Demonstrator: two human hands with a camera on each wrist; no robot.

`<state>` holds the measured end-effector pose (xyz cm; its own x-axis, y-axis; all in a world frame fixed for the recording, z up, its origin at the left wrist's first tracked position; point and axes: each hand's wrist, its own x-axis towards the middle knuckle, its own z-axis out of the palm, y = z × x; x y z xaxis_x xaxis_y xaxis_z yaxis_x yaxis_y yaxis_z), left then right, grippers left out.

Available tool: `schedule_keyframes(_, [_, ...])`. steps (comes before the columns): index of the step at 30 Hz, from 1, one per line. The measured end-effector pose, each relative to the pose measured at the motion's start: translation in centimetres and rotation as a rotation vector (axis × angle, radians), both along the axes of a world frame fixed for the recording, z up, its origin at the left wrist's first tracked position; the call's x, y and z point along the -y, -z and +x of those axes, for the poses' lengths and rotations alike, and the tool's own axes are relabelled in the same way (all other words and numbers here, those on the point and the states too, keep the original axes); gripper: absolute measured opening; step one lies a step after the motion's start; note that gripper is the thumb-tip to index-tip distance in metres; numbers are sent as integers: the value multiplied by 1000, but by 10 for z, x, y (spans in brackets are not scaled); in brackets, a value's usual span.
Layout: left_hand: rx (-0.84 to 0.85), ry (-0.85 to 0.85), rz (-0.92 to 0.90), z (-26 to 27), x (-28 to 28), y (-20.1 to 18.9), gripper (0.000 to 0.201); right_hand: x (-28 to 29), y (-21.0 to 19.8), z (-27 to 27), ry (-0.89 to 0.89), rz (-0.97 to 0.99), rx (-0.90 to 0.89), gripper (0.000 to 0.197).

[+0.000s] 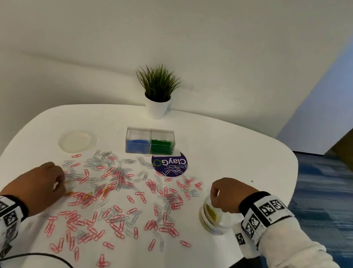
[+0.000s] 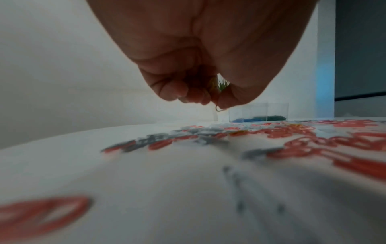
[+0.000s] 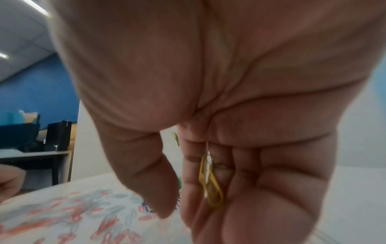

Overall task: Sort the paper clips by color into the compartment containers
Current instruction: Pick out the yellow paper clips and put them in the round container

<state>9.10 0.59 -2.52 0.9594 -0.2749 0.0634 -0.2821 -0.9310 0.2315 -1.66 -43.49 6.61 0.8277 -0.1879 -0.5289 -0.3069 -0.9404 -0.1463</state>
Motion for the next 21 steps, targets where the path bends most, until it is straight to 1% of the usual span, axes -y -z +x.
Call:
schedule_keyframes(1, [3, 8, -9, -2, 5, -5, 22, 0, -1, 0, 22, 41, -24, 28])
schedule_keyframes(4, [35, 79, -40, -12, 33, -25, 21, 3, -3, 2, 15, 120, -68, 31])
schedule_keyframes(8, [40, 301, -87, -26, 98, -53, 14, 8, -13, 2, 61, 193, -15, 36])
schedule_keyframes(10, [6, 430, -103, -35, 137, -60, 8, 16, -17, 0, 43, 151, 59, 38])
schedule_keyframes(12, [-20, 559, -124, -45, 179, -63, 8, 26, -16, -4, 7, 19, 138, 38])
schedule_keyframes(15, [-65, 717, -149, -64, 241, -61, 2, 43, -1, -9, -16, -117, 88, 31])
schedule_keyframes(17, [-72, 780, -115, -72, 275, -55, 9, 52, 12, -11, -37, -124, 55, 28])
schedule_keyframes(21, [-77, 851, 40, -77, 319, -46, 18, 61, 28, -6, -34, -66, 93, 26])
